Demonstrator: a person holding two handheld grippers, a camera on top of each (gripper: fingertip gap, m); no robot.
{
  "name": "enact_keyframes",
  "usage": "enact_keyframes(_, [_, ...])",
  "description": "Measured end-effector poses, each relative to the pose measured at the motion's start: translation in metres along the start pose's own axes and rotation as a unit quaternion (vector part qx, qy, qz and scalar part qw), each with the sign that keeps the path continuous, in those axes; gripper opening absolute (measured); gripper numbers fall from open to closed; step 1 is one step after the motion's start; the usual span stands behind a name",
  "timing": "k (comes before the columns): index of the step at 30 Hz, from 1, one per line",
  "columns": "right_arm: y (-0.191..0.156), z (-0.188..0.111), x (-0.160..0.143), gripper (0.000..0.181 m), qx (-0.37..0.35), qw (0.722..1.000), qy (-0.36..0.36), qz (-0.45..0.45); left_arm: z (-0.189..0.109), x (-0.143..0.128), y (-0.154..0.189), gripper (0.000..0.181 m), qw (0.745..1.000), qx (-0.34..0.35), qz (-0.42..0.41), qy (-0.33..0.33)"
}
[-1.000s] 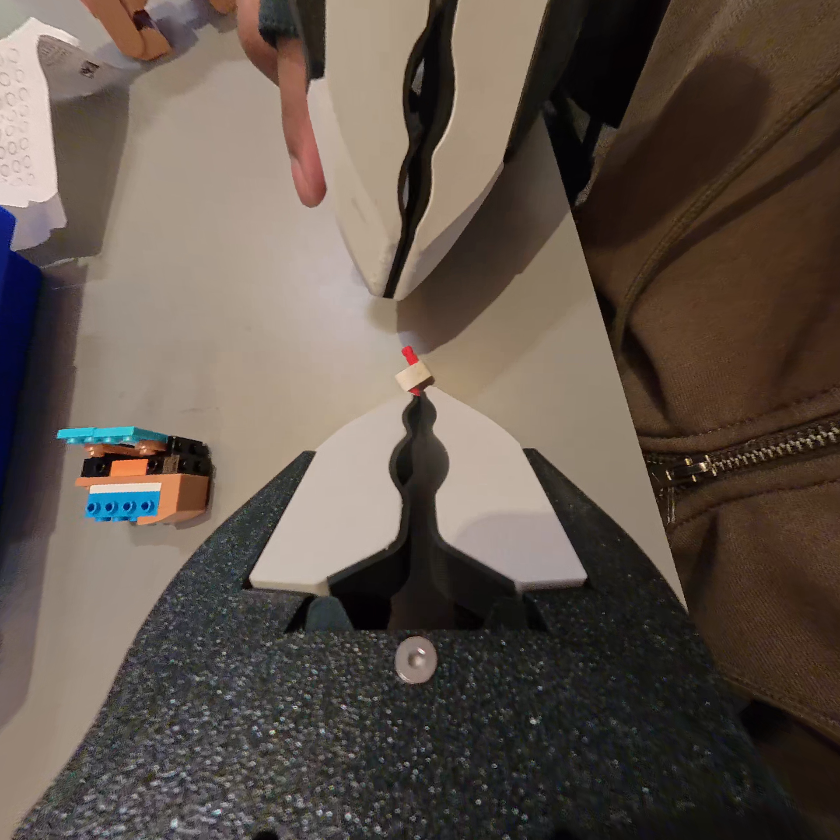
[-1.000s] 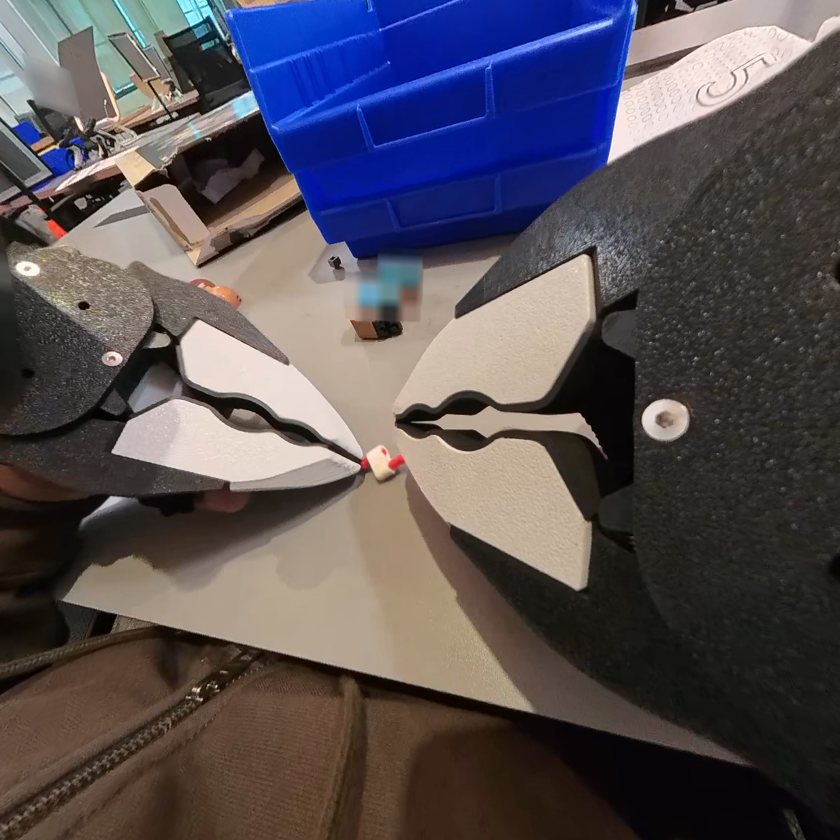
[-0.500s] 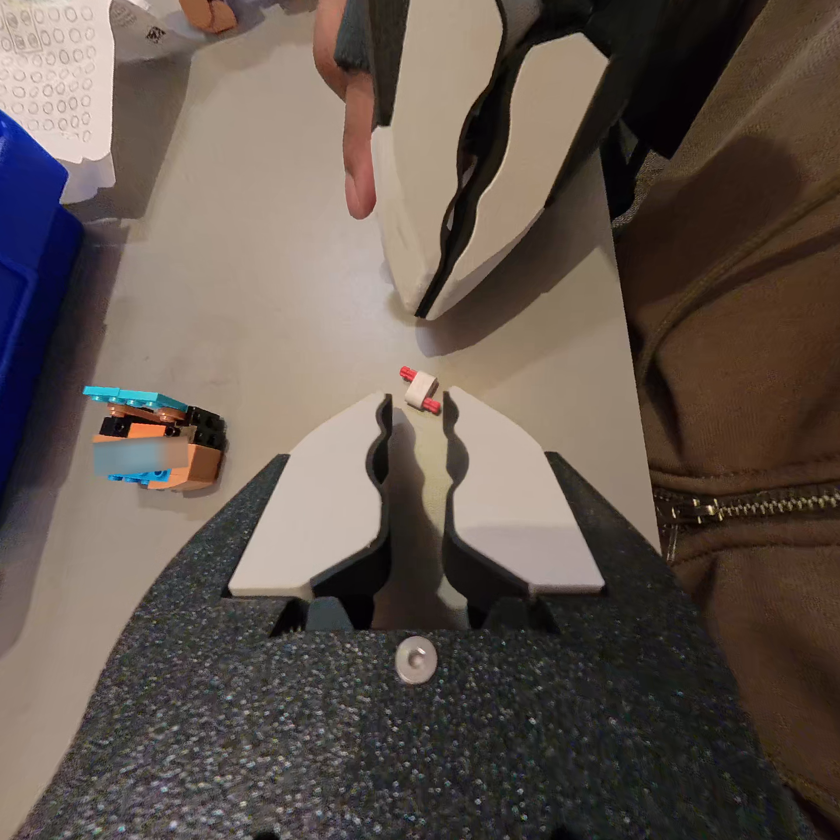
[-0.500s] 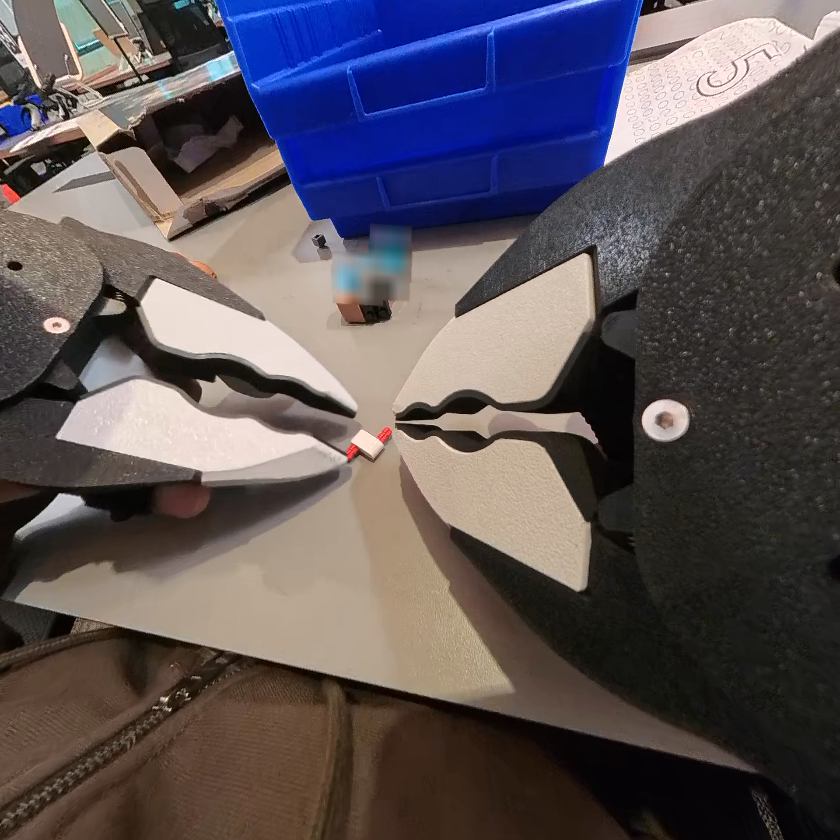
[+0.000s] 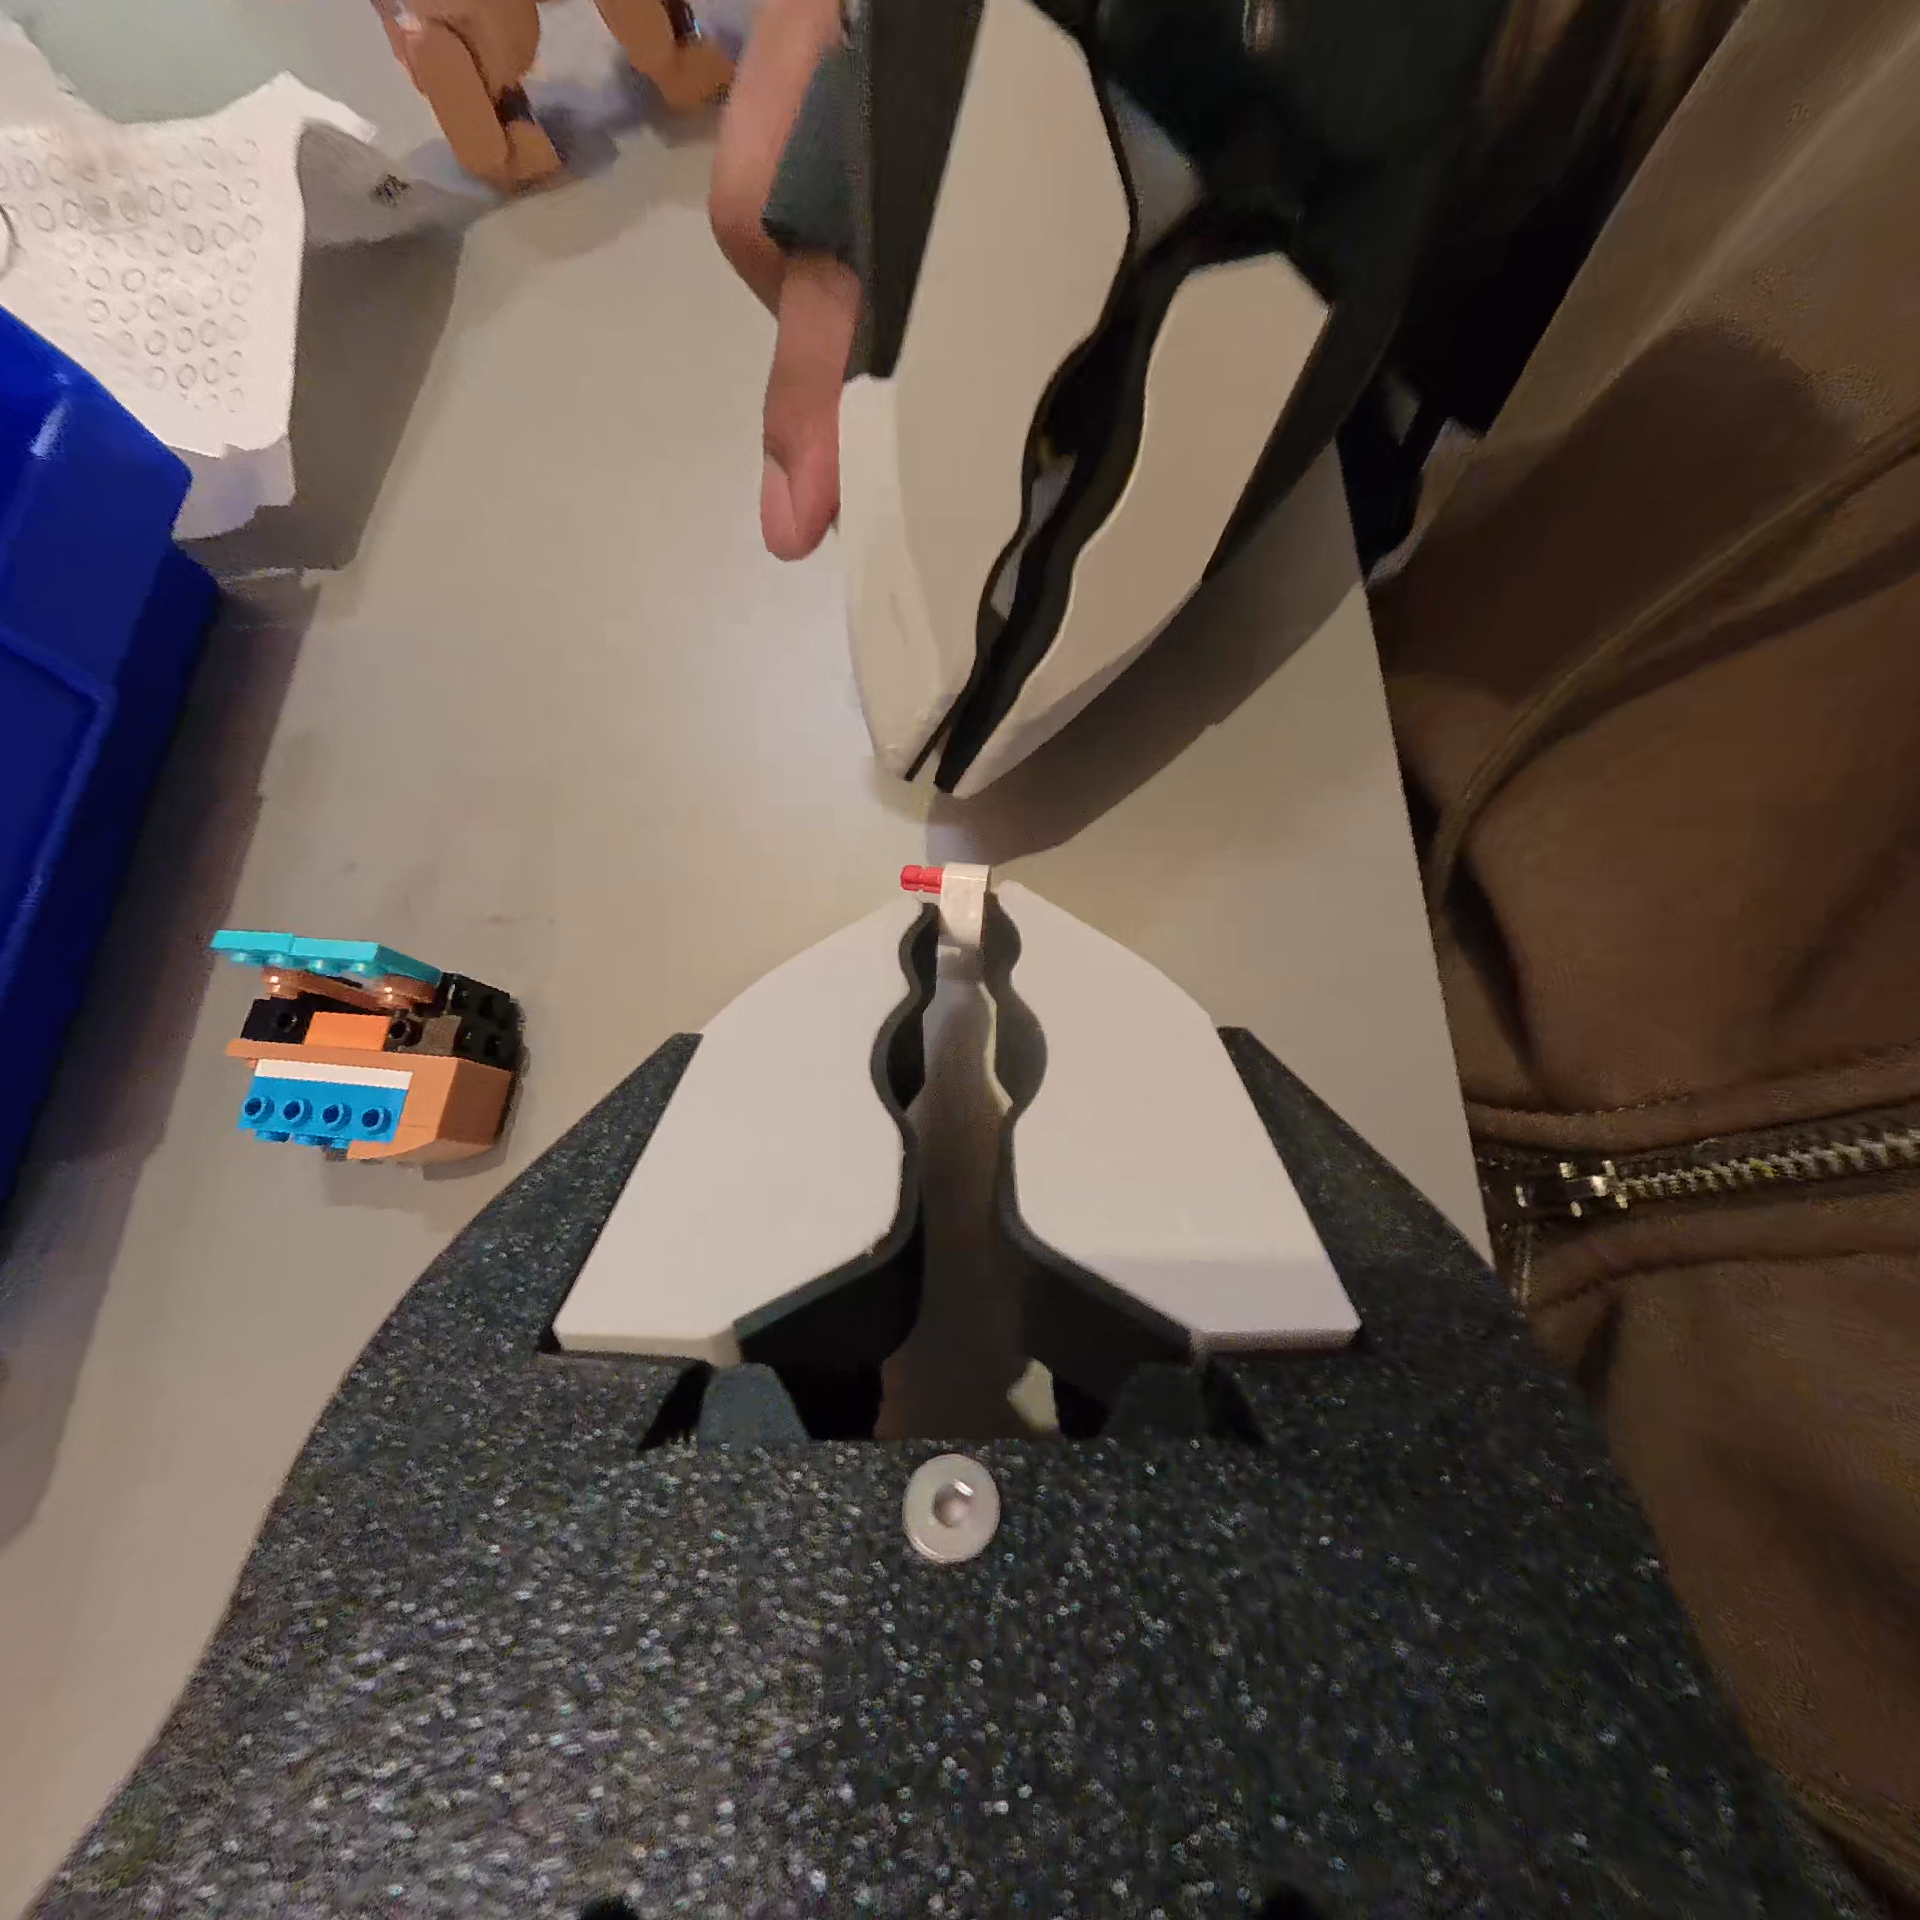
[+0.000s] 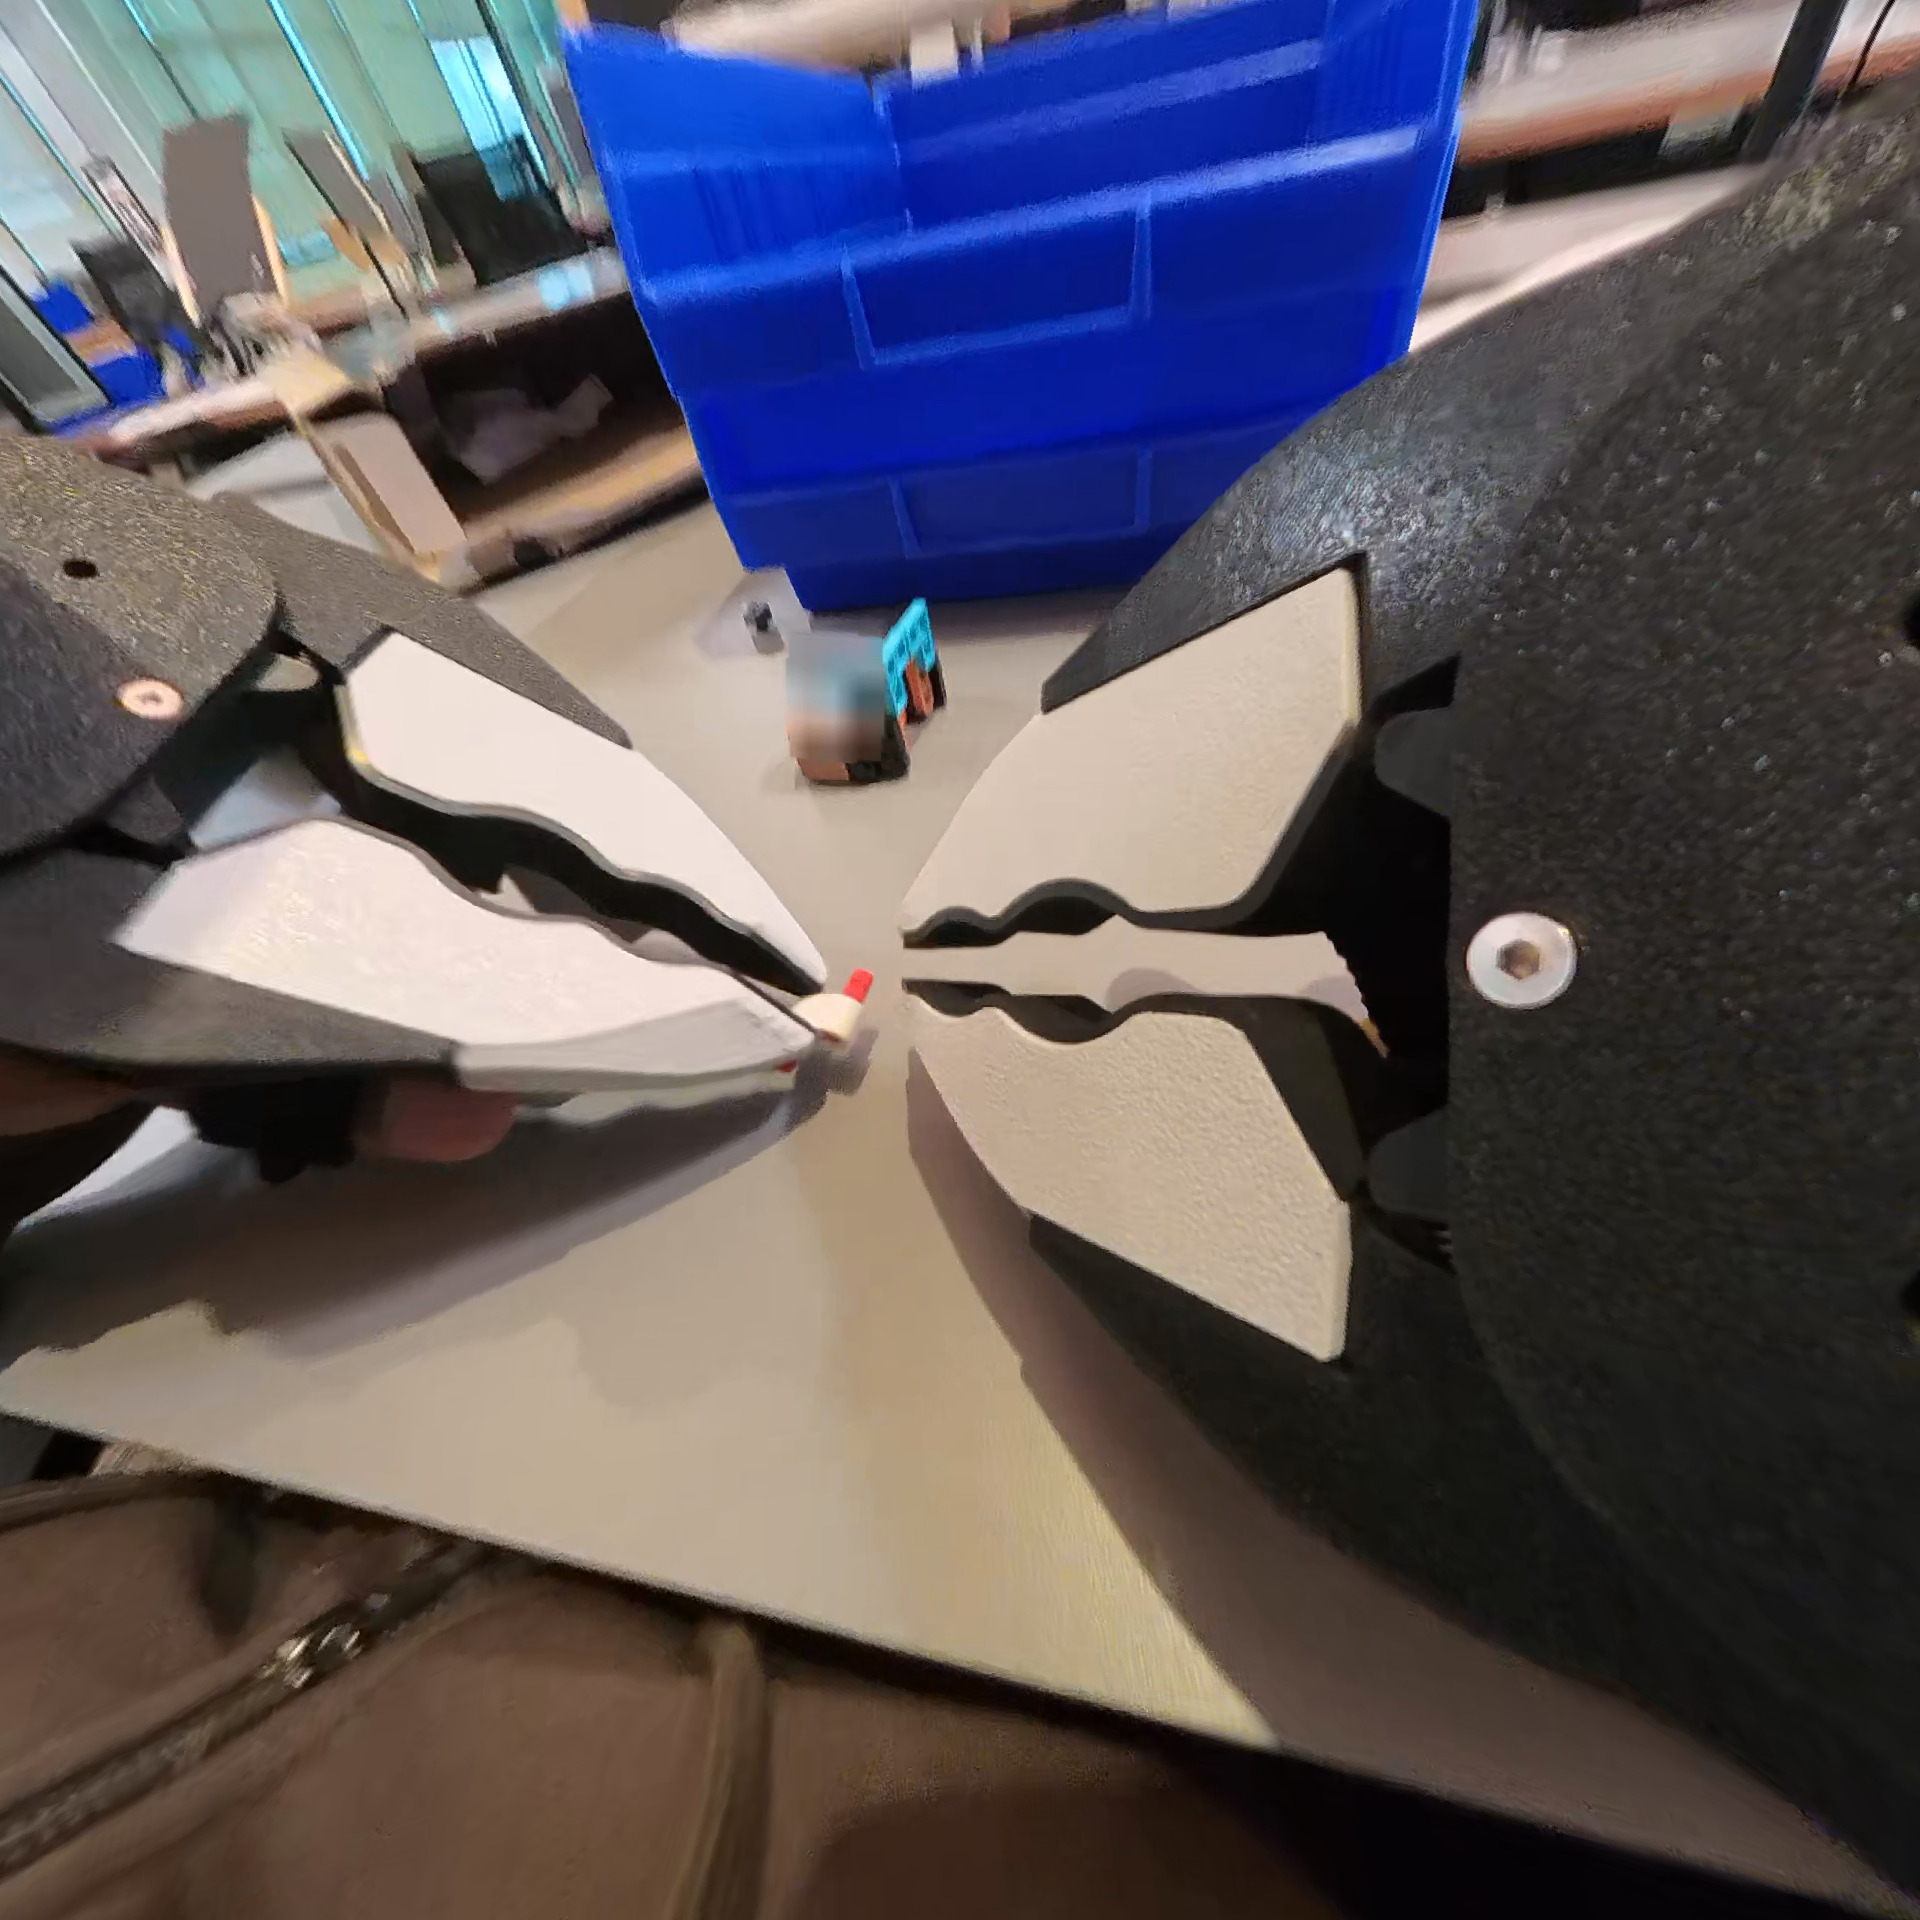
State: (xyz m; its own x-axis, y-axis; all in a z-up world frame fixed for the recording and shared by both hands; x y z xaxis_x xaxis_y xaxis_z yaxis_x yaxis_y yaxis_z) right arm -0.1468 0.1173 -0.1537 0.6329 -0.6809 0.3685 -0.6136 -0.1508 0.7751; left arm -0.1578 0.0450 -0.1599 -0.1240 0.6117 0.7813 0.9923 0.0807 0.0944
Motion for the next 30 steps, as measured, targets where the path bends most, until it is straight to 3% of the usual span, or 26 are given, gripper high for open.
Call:
enact_keyframes(7, [0.008, -0.003, 0.005, 0.012, -0.067, 0.996, 0.003, -0.064, -0.016, 0.015, 0.006, 0.008, 0.991, -0.08, -0.058, 0.089])
enact_keyframes(16, [0.006, -0.003, 0.015, 0.018, -0.088, 0.991, 0.018, -0.101, -0.014, 0.018, 0.012, 0.008, 0.987, -0.115, -0.068, 0.093])
enact_keyframes(25, [0.007, 0.0, 0.014, 0.005, -0.094, 0.99, -0.003, -0.106, -0.015, 0.02, 0.008, 0.008, 0.985, -0.108, -0.085, 0.108])
enact_keyframes(30, [0.014, -0.002, 0.009, 0.004, -0.108, 0.991, -0.022, -0.08, -0.023, 0.025, 0.001, 0.02, 0.985, -0.047, -0.062, 0.155])
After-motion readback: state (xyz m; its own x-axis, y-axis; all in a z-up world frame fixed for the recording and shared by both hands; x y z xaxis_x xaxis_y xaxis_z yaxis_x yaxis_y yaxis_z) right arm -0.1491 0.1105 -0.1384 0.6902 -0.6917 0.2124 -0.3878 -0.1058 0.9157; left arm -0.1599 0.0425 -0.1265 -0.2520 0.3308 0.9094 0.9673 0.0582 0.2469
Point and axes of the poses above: each gripper's, where its closed fingertips meet, z out along the fingers, x out of its top, y = z × x across the jaws, the point moved 4 cm from there along -z, back along the fingers, and after that the axes turned 15 degrees about -z, right-handed, at the moved point
